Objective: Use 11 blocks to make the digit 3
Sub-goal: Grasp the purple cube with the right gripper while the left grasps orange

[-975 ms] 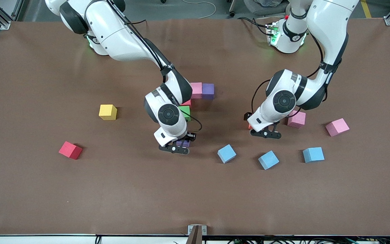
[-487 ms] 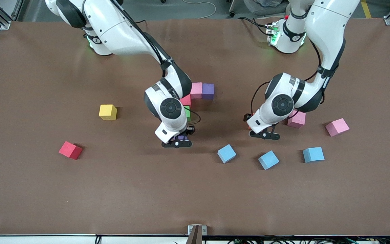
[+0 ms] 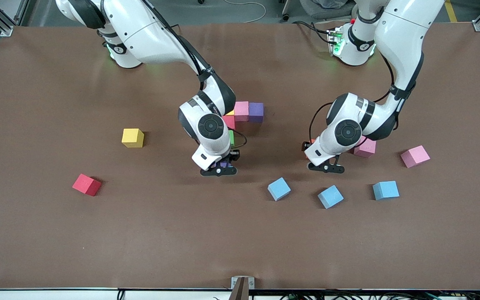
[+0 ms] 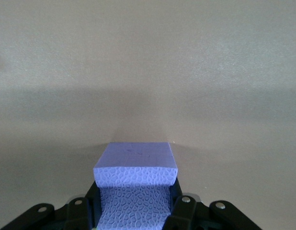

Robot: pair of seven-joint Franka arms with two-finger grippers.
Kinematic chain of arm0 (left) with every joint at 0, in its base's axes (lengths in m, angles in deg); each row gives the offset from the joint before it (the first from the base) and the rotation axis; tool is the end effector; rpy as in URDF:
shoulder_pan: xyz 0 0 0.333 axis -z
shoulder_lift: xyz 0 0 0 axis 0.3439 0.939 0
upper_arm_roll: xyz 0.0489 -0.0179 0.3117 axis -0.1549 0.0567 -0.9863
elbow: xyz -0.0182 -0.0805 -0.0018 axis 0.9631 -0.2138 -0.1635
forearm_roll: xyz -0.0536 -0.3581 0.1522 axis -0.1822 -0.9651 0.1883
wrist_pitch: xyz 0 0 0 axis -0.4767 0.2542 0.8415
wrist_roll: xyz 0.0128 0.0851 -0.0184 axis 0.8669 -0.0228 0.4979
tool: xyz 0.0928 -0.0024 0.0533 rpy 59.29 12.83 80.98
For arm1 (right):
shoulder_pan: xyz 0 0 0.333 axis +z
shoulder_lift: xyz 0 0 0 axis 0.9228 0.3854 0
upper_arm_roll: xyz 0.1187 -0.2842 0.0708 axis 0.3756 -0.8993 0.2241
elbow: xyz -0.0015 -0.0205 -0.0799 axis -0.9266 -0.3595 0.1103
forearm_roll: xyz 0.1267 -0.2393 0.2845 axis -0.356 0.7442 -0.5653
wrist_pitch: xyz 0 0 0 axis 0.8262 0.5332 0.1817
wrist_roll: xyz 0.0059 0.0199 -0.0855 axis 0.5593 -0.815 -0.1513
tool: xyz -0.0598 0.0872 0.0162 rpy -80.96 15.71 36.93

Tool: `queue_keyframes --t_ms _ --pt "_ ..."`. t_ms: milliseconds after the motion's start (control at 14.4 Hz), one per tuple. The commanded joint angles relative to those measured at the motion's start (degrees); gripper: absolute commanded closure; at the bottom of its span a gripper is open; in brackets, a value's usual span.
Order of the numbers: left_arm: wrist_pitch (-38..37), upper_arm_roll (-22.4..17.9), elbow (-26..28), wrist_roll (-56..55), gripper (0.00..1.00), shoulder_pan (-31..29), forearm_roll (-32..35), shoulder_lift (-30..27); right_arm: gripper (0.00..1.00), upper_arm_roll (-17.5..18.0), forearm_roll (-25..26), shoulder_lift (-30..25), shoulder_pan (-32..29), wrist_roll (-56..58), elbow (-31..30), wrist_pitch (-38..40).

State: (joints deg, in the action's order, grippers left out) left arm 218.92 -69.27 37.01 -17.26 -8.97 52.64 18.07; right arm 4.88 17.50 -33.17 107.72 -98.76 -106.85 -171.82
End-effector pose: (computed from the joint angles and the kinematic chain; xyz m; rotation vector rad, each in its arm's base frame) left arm 0.5358 -0.2398 0.2066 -3.1201 0.2107 0.2984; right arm 0.5539 0.4511 0.2168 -3.1374 -0.0588 0.0450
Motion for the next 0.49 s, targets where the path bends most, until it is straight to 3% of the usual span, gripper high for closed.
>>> queue_keyframes --t_ms 0,209,418 --pt "0.3 0.2 0.0 -0.9 0.41 -0.2 0.1 -0.1 1.00 0.2 0.8 -2.0 0.5 -1.0 -3.3 -1.0" --pt "-1.0 0.3 -0.1 -5.6 0.53 0.2 0.1 -0.9 1.00 0.3 0.8 -2.0 0.8 -1.8 -3.5 -0.8" --pt "-3.7 0.9 -0.9 -11.5 0.57 0.7 0.0 -2.3 1.00 0.3 0.8 -2.3 1.3 -2.3 -3.5 -0.4"
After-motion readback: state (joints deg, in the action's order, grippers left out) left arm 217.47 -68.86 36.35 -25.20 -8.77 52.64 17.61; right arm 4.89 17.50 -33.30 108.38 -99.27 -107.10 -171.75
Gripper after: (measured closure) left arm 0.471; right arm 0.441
